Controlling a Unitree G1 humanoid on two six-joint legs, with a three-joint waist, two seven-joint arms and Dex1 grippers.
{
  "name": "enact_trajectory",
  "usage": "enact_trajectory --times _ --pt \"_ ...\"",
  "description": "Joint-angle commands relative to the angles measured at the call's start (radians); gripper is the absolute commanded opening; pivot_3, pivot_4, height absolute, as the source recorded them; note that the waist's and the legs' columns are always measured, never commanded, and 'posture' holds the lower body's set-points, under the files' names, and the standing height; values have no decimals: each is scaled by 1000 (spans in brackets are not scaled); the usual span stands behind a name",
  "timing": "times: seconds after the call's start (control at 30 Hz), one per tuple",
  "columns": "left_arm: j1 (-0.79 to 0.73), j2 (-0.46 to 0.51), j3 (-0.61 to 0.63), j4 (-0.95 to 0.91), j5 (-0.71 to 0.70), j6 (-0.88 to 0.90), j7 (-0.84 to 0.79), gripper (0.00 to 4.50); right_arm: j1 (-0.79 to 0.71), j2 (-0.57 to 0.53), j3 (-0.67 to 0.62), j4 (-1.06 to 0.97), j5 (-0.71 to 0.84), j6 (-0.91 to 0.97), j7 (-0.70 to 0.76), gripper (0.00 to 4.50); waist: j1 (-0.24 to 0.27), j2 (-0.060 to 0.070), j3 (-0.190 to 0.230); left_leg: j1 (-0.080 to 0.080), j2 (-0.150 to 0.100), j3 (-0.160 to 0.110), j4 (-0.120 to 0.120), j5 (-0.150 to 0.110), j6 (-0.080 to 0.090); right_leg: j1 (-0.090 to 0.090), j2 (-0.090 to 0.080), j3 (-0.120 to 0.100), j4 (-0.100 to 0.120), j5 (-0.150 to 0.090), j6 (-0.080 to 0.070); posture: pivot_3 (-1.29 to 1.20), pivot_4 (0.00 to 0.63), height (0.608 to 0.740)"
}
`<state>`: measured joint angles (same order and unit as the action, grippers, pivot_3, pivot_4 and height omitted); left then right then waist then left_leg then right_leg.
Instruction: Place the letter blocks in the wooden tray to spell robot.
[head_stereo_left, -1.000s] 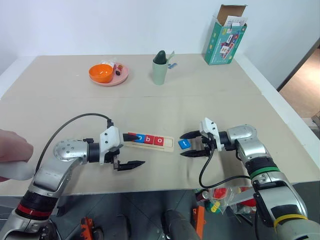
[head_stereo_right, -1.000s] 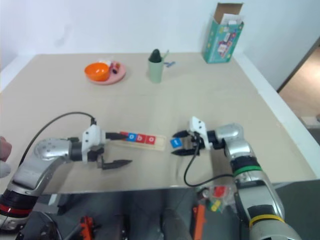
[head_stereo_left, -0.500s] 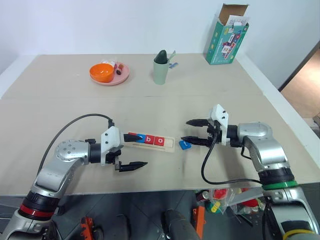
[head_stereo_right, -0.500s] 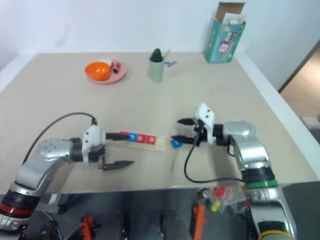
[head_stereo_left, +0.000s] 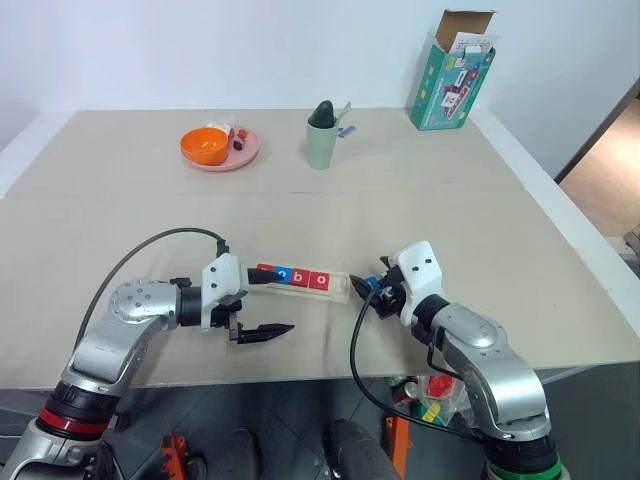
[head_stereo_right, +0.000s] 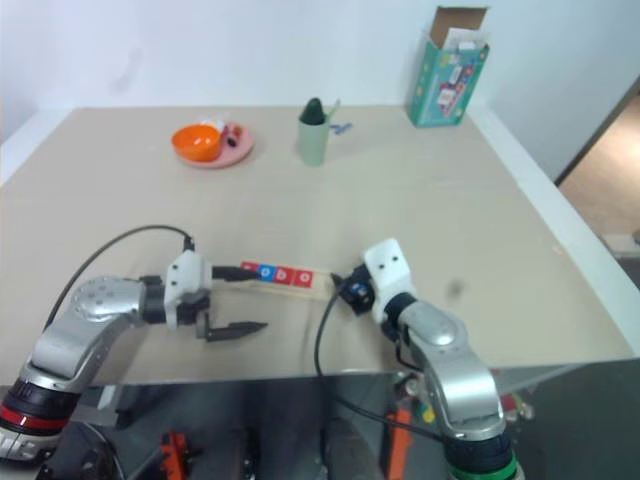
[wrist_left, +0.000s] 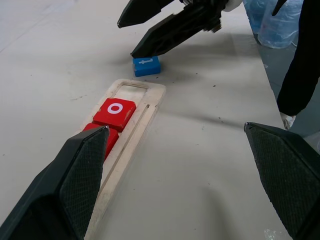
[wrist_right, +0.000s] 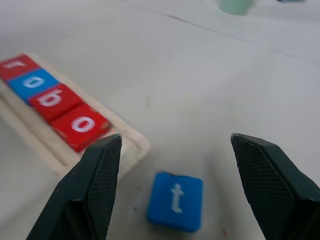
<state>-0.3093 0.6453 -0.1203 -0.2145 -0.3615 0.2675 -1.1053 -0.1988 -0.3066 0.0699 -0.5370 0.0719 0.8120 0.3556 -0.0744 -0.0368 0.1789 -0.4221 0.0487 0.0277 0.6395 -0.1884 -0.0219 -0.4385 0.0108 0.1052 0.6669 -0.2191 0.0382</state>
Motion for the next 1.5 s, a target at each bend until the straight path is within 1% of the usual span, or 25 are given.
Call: enact_trajectory --times 0.03,0.33,0.67,0.87,0.97,1.03,1.07,1.1,1.13,1.33,1.5 --pt "-18 4 6 -1 1 -16 -6 4500 0 3 -3 -37 -9 17 -38 3602 0 0 0 0 0 0 0 0 0 0 0 0 0 0 0 0 150 740" --pt "-11 6 -4 1 20 -23 -12 4500 19 32 8 -61 21 96 -67 3602 0 0 0 -1 1 -1 -3 0 0 -1 1 -1 0 0 0 0 150 740" --pt "-4 8 -5 1 33 -28 -14 4500 49 53 -12 -61 37 125 -100 3602 -1 0 0 -1 1 -1 -3 0 0 -1 1 -1 0 0 0 0 150 740" --pt "1 12 -6 -2 41 -32 -14 4500 43 63 -17 -48 63 133 -99 3602 -1 0 0 -1 1 -1 -3 0 0 -1 1 -1 0 0 0 0 150 740" --pt "4 14 -5 -6 41 -32 -13 4500 43 64 -17 -43 69 133 -103 2799 -1 0 0 -1 1 -1 -3 0 0 -1 1 -1 0 0 0 0 150 740" --pt "7 15 -4 -9 42 -33 -12 4500 46 65 -19 -42 73 135 -105 2051 -1 0 0 -1 1 -1 -3 0 0 -1 1 -1 0 0 0 0 150 740" --pt "8 16 -4 -10 42 -33 -10 4500 49 64 -18 -42 74 135 -106 1776 -1 0 0 -1 1 -1 -3 0 0 -1 1 -1 0 0 0 0 150 740" --pt "10 17 -3 -11 42 -33 -9 4500 53 60 -15 -43 74 133 -105 1344 -1 0 0 -1 1 -1 -3 0 0 -1 1 -1 0 0 0 0 150 740" --pt "10 17 -3 -11 43 -34 -9 4500 57 60 -17 -43 76 134 -105 1195 -1 0 0 -1 1 -1 -3 0 0 -1 1 -1 0 0 0 0 150 740" --pt "10 18 -2 -9 45 -34 -8 4500 64 28 3 -46 56 113 -110 1195 -1 0 0 -1 1 -1 -3 0 0 -1 1 -1 -1 0 0 0 150 740" --pt "6 17 -5 -3 48 -35 -10 4500 43 39 -11 -91 67 164 -132 1195 -1 0 0 -1 1 -1 -3 0 0 -1 1 -1 -1 0 0 0 150 740"
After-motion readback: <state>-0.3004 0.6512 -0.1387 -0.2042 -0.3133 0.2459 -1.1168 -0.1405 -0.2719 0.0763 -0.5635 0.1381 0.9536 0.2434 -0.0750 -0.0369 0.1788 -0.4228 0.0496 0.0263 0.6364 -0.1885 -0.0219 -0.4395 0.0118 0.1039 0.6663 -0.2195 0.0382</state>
